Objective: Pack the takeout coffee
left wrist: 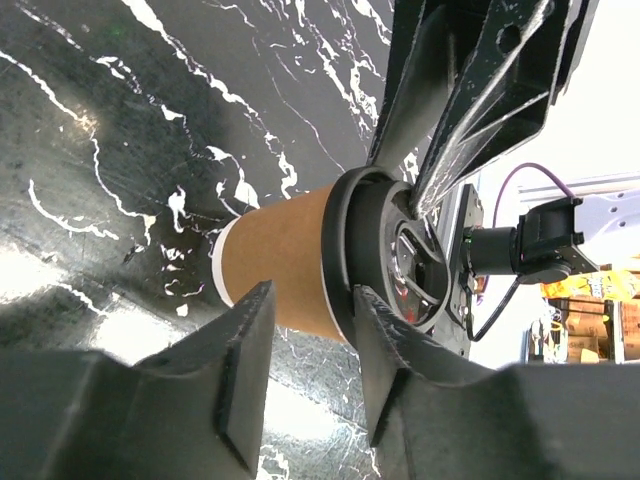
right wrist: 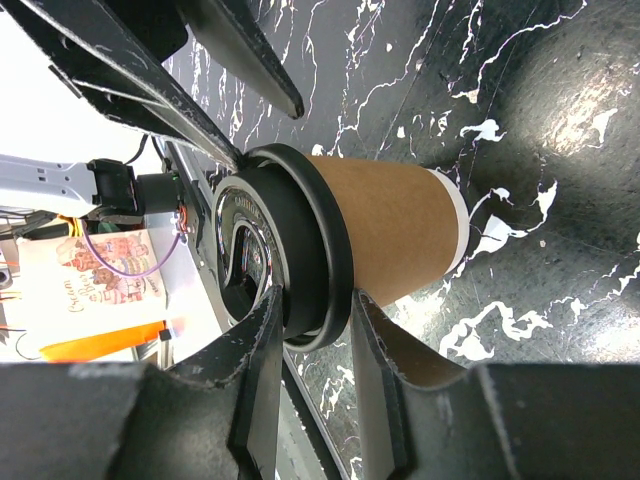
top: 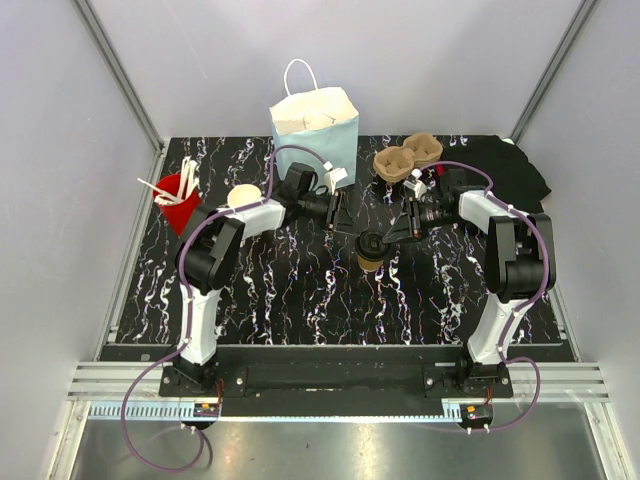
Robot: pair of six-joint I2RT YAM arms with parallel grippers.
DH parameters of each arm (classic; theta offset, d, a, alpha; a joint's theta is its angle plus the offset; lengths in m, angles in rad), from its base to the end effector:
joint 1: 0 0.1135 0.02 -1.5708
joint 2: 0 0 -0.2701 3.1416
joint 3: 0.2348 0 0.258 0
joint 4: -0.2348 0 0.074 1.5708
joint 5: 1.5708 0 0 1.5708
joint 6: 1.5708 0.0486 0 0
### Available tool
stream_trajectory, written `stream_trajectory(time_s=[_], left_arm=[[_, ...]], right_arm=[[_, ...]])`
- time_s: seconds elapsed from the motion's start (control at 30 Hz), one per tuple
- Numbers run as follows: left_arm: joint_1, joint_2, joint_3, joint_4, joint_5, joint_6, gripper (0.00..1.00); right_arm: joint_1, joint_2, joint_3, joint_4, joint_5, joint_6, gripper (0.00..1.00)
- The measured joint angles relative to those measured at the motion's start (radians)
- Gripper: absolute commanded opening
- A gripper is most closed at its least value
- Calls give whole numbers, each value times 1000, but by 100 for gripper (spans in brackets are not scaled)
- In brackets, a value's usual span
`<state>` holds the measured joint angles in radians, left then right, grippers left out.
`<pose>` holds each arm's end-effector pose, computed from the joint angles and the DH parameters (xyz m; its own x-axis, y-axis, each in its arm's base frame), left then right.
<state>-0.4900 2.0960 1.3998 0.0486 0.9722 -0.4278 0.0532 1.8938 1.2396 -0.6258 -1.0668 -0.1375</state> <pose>0.3934 -0.2554 0.1712 -0.8355 0.1807 -0.5189 0.5494 0.2880 -0.7843 0.3665 0.0621 0.1712 -0.9097 -0.1147 -0.3990 -0.4049 0.4575 0.7917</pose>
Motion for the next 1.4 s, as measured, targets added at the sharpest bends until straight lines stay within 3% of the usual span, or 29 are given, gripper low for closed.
stream_trajectory(time_s=[0.33,0.73,1.2,1.4], left_arm=[[-5,-1,-1,14,23,5,22],[-31,-44,-29,-19,-42,109,18],[-52,-62,-20,-78,-120,206,28],[-50,-62,8,-137,-143,225,46]], right_arm=[[0,0,0,0,2,0,24],[13,-13,1,-1,30,-8,23],[34,-50,-5,-5,103,-27,23],[37,-55,-6,-7,106,-31,22]])
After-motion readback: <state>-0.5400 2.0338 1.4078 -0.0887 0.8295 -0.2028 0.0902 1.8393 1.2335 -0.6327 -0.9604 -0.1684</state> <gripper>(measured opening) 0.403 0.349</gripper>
